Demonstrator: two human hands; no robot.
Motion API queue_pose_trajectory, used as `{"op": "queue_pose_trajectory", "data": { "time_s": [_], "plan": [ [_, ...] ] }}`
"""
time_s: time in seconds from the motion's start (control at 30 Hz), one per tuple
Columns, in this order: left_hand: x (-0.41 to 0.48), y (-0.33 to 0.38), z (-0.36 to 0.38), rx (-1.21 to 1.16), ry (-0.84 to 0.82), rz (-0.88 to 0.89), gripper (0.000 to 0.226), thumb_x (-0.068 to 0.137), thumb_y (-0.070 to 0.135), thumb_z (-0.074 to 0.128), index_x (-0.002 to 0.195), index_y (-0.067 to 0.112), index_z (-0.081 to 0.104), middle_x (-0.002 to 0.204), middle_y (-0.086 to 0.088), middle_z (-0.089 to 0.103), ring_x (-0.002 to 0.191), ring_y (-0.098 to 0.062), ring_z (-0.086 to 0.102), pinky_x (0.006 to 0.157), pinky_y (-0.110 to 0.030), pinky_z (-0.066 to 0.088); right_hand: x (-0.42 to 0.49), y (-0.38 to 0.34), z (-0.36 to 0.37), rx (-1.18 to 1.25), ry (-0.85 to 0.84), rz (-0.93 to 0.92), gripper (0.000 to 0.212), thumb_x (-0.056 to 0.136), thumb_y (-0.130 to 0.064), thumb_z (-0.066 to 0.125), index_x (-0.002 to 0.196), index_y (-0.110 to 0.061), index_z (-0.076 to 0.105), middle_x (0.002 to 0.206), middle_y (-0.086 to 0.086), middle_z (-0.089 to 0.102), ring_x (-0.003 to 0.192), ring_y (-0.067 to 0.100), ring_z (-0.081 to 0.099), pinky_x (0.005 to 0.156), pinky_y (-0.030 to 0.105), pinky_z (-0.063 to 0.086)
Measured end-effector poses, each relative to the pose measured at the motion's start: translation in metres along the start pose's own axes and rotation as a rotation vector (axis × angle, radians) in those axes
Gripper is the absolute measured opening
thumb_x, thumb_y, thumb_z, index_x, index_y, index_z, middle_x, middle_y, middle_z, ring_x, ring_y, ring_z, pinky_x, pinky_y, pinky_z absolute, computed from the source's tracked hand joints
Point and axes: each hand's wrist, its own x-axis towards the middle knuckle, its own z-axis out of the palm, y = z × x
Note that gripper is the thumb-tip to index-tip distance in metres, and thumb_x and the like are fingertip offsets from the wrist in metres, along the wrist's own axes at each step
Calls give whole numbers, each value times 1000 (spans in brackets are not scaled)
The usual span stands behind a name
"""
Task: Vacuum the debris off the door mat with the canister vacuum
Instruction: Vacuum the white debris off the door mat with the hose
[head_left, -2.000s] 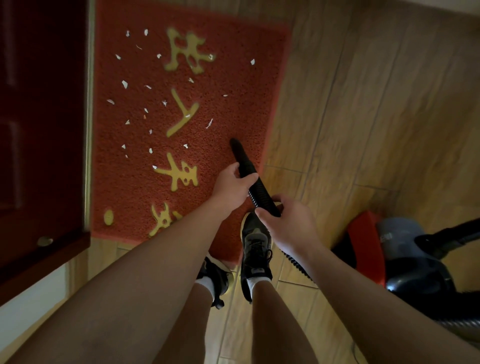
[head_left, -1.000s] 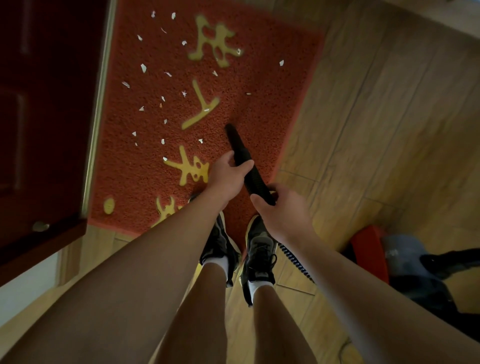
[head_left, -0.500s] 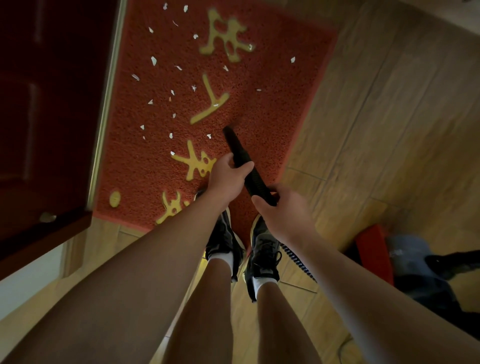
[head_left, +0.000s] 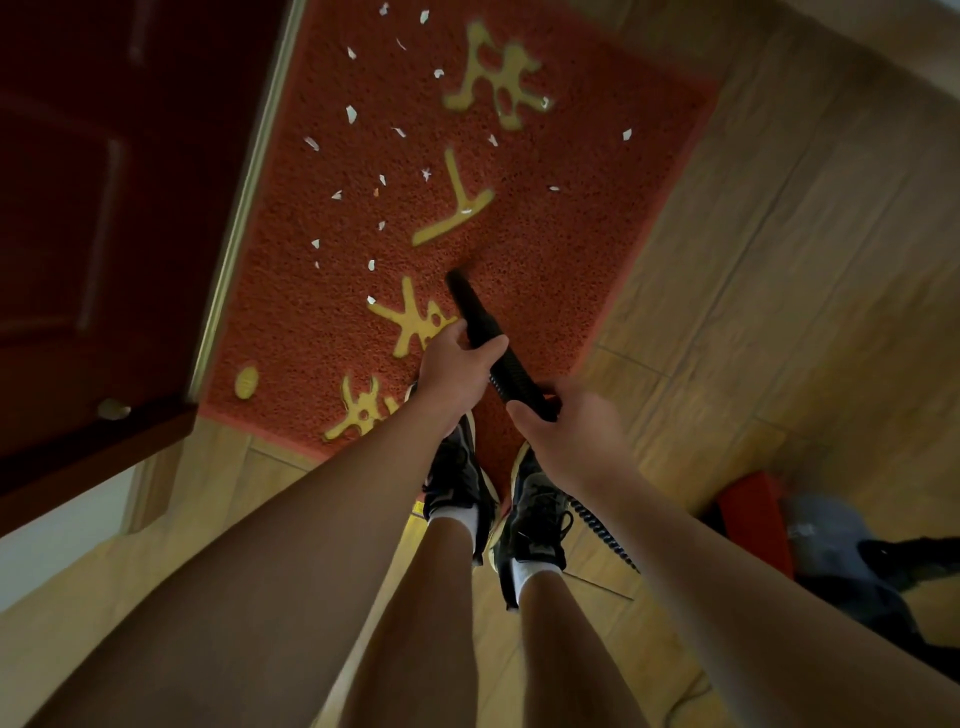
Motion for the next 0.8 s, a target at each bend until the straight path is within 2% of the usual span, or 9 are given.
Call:
{"op": "queue_pose_trajectory", "data": {
  "time_s": [0.1,0.17,0.27,0.4,0.53,0.67,0.8],
  "plan": [
    [0,-3,-5,-14,9,5,42,99,34,68,137,20,58,112,4,64,114,-27,63,103,-48,52,1,-3,3,-21,-15,4,29,95,-44,63,110,-19,65,72,-1,67,58,16,64,48,31,48],
    [-1,-5,-9,-38,28,-5,46,98,31,68,141,18,55,107,8,61,113,-26,62,103,-46,52,1,-5,6,-43,-19,3,28,94,-44,63,108,-20,65,70,-3,66,57,13,63,47,28,46],
    [-2,-10,-15,-88,44,-31,58,96,34,71,147,18,50,124,0,61,117,-27,62,105,-48,52,0,-10,8,-73,-32,-20,25,95,-44,63,106,-21,64,69,-5,65,55,10,61,44,22,42],
    [-3,-16,-26,-61,52,-38,58,96,39,70,147,20,51,127,0,60,115,-25,62,103,-47,52,-1,-17,14,-112,-47,-47,24,95,-43,63,102,-19,64,70,-6,64,56,9,61,43,18,42],
    [-4,-20,-37,-71,52,-27,47,95,38,71,137,19,60,122,-3,65,112,-25,65,100,-48,54,-1,-23,22,-143,-53,-63,27,95,-43,63,101,-17,64,72,-4,65,60,12,62,51,28,47],
    [-5,-24,-46,-87,73,-34,50,94,37,72,139,19,58,124,-2,66,111,-24,65,99,-48,54,1,-26,32,-182,-50,-85,31,93,-45,64,99,-15,64,73,-2,66,62,16,63,58,37,55],
    [-4,-32,-59,-93,82,-60,44,90,41,74,128,21,63,119,-1,68,109,-24,66,98,-51,54,3,-30,42,-192,-63,-101,31,90,-48,64,93,-17,64,69,-1,66,58,18,63,58,43,57]
  ]
}}
